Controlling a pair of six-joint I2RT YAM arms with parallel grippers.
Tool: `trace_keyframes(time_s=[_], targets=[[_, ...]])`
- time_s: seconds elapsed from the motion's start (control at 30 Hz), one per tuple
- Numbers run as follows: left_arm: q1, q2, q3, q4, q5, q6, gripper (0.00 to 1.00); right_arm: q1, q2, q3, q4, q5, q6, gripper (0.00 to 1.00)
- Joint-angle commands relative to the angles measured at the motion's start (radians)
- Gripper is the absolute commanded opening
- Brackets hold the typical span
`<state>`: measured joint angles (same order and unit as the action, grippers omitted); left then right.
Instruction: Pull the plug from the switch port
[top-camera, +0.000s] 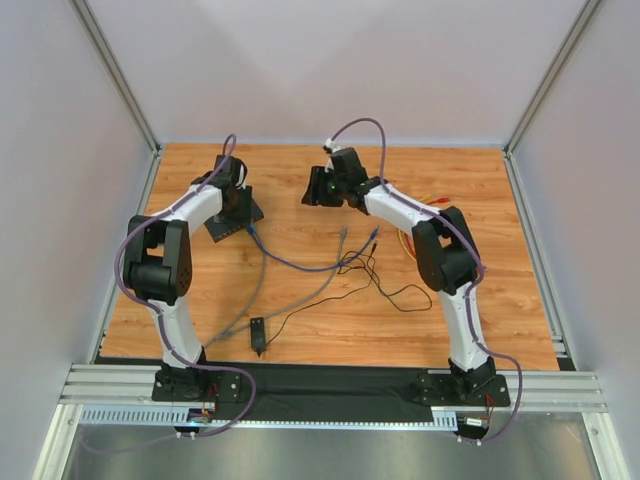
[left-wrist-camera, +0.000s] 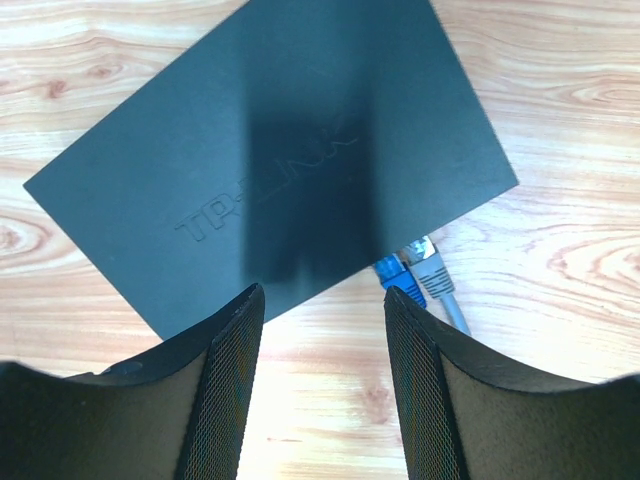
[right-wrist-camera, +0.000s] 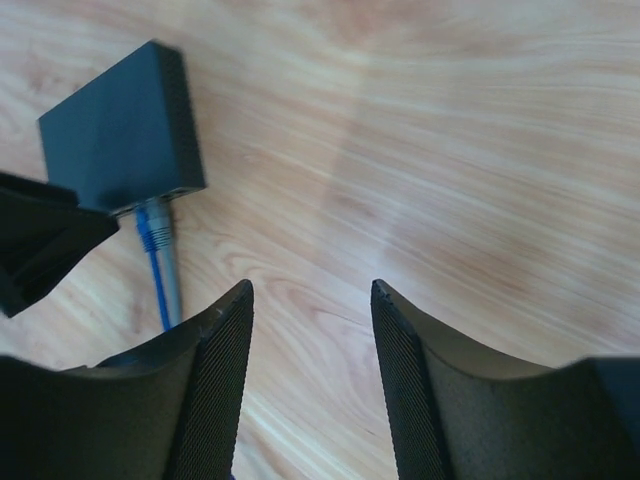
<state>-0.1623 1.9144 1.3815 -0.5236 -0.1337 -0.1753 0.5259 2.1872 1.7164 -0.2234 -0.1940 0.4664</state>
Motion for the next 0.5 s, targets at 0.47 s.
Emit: trace_keyframes(time_s=[0.47], targets=[[0.047, -0.054, -0.033, 0.048, 0.063, -0.015, 0.59, 0.138, 0.377, 0.35, 0.257, -0.337, 0.287, 0.42]])
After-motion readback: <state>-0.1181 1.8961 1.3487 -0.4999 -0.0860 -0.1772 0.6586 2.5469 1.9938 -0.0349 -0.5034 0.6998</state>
